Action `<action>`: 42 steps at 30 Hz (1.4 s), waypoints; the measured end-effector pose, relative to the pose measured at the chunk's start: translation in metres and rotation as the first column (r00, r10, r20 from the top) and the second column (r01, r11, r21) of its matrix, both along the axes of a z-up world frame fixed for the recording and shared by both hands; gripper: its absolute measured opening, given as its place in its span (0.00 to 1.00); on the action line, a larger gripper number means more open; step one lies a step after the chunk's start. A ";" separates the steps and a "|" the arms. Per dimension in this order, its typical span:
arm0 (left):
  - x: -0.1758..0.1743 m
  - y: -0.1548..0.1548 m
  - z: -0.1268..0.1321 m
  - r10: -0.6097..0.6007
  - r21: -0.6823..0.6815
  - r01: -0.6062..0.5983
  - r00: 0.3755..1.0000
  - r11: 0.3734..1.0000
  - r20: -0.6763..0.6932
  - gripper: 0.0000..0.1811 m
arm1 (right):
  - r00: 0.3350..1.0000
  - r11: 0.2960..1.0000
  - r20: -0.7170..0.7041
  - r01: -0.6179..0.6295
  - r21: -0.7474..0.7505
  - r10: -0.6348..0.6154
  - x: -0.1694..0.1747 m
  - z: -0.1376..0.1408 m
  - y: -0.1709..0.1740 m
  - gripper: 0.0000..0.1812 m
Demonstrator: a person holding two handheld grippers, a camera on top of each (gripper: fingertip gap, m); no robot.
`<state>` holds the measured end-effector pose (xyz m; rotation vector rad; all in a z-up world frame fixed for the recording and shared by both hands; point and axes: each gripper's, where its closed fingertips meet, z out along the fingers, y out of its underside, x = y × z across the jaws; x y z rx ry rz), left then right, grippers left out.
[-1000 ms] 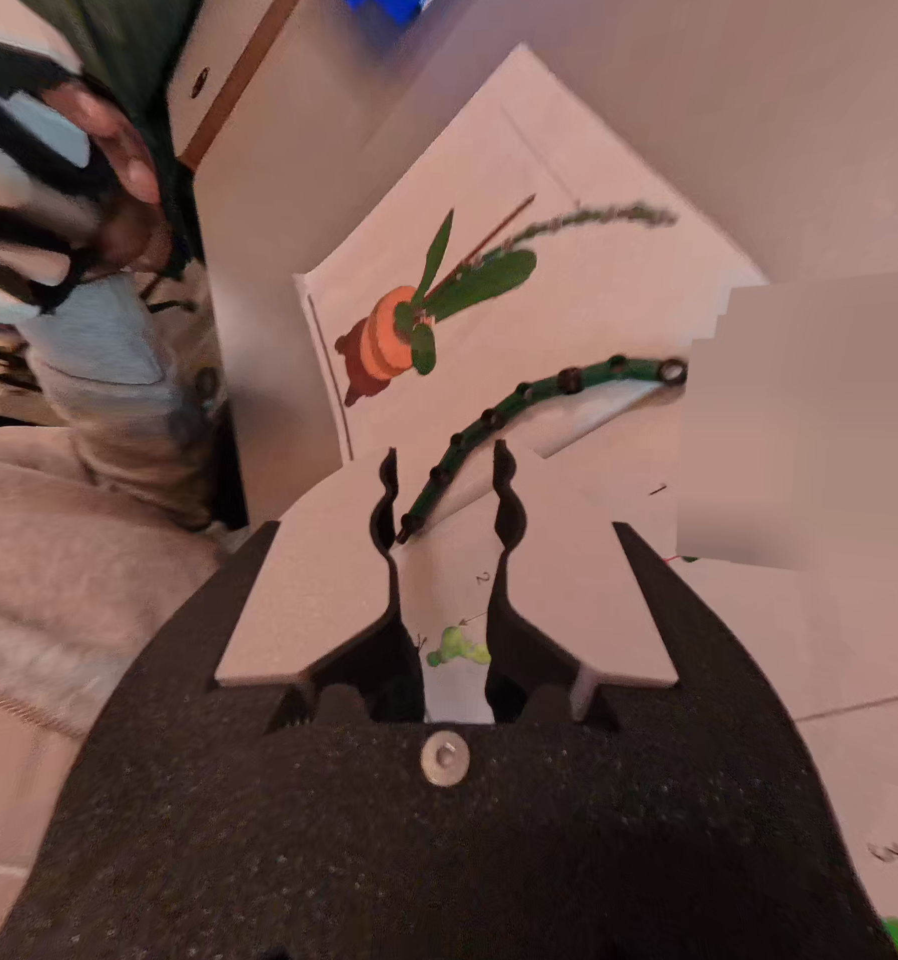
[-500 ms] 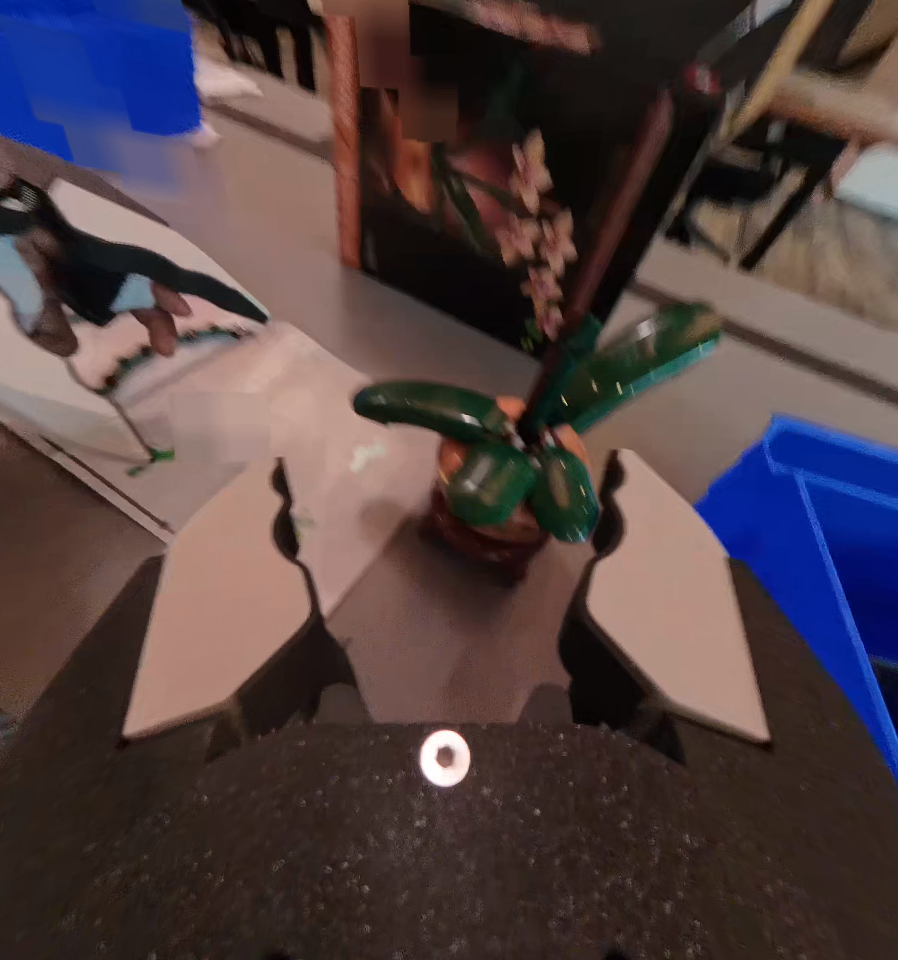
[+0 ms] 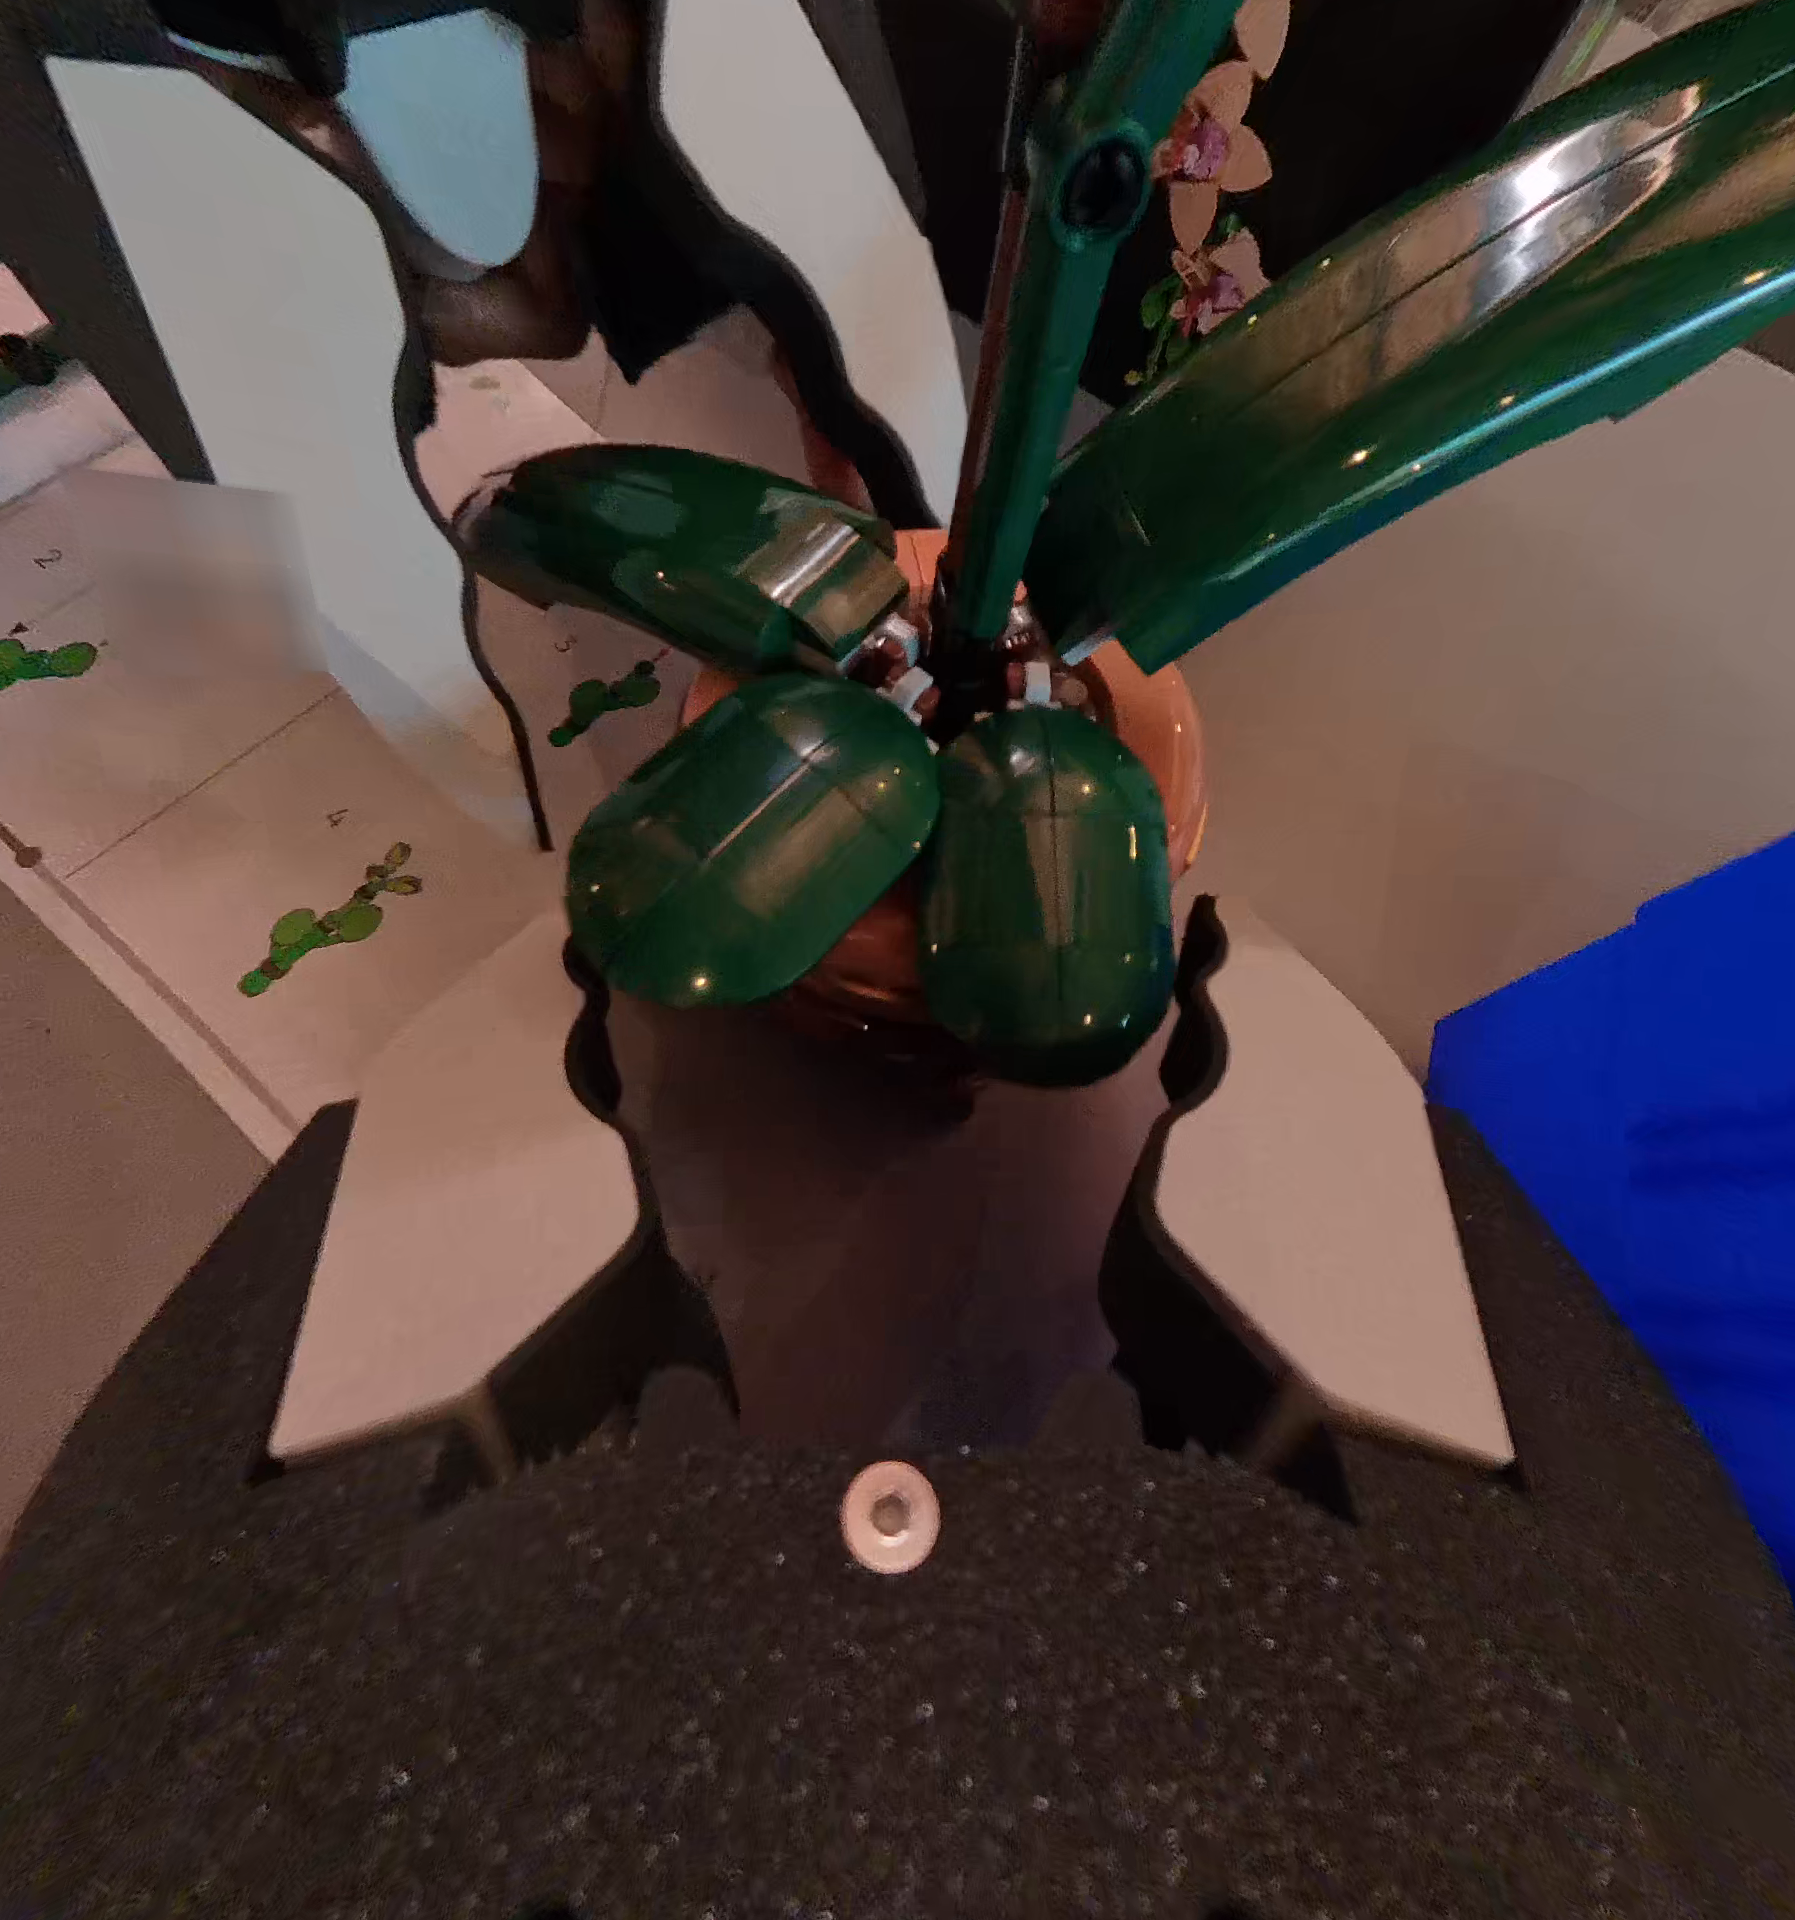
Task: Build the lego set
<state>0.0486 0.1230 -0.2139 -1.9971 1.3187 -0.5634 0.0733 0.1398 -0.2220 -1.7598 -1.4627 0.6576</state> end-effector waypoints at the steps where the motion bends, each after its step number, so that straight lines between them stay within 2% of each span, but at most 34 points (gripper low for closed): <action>1: 0.001 0.003 -0.001 -0.016 0.010 0.016 1.000 1.000 0.006 0.47 | 1.000 1.000 0.002 -0.005 -0.001 0.005 -0.002 -0.002 0.002 0.54; 3: -0.002 0.006 -0.001 -0.042 0.044 0.041 0.999 0.998 0.008 0.42 | 1.000 0.998 0.012 0.026 0.053 -0.026 -0.001 -0.001 0.011 0.44; 7: -0.016 -0.003 0.004 -0.057 0.039 0.055 0.998 0.998 0.029 0.37 | 0.999 0.999 -0.025 0.033 0.040 -0.032 -0.016 0.005 -0.004 0.44; 10: -0.030 -0.022 0.022 -0.049 0.061 0.047 0.998 0.997 0.041 0.36 | 0.997 0.998 -0.061 0.050 0.041 -0.047 -0.032 0.018 -0.026 0.43; 12: -0.044 -0.043 0.030 -0.068 0.058 0.068 0.998 0.996 -0.004 0.36 | 0.995 0.998 -0.086 0.044 0.033 -0.041 -0.047 0.023 -0.049 0.43; 15: -0.066 -0.072 0.026 -0.097 0.047 0.103 0.989 0.994 -0.113 0.36 | 0.994 0.998 -0.104 0.036 0.055 -0.030 -0.066 0.020 -0.074 0.43; 18: -0.084 -0.085 0.023 -0.086 0.042 0.094 0.982 0.995 -0.170 0.36 | 0.991 1.000 -0.129 0.023 0.013 -0.022 -0.083 0.022 -0.088 0.43; 20: -0.094 -0.093 0.027 -0.063 0.042 0.071 0.985 0.997 -0.161 0.35 | 0.990 1.000 -0.139 0.002 -0.001 -0.002 -0.093 0.028 -0.096 0.43; 26: -0.144 -0.145 0.040 0.065 0.056 -0.055 0.981 0.997 -0.183 0.36 | 0.976 0.989 -0.161 -0.144 0.030 0.147 -0.149 0.044 -0.147 0.44; 30: -0.189 -0.205 0.040 0.211 0.051 -0.205 0.956 0.977 -0.206 0.36 | 0.942 0.955 -0.167 -0.296 0.001 0.292 -0.197 0.035 -0.206 0.43; 36: -0.239 -0.287 0.029 0.417 0.068 -0.412 0.885 0.909 -0.207 0.36 | 0.878 0.885 -0.148 -0.464 -0.036 0.455 -0.251 0.017 -0.285 0.44; 39: -0.256 -0.303 0.023 0.485 0.091 -0.476 0.856 0.875 -0.178 0.36 | 0.870 0.878 -0.158 -0.477 -0.038 0.466 -0.268 0.008 -0.300 0.43; 42: -0.268 -0.306 0.010 0.517 0.074 -0.513 0.840 0.855 -0.161 0.34 | 0.870 0.876 -0.137 -0.481 -0.036 0.473 -0.274 0.005 -0.302 0.43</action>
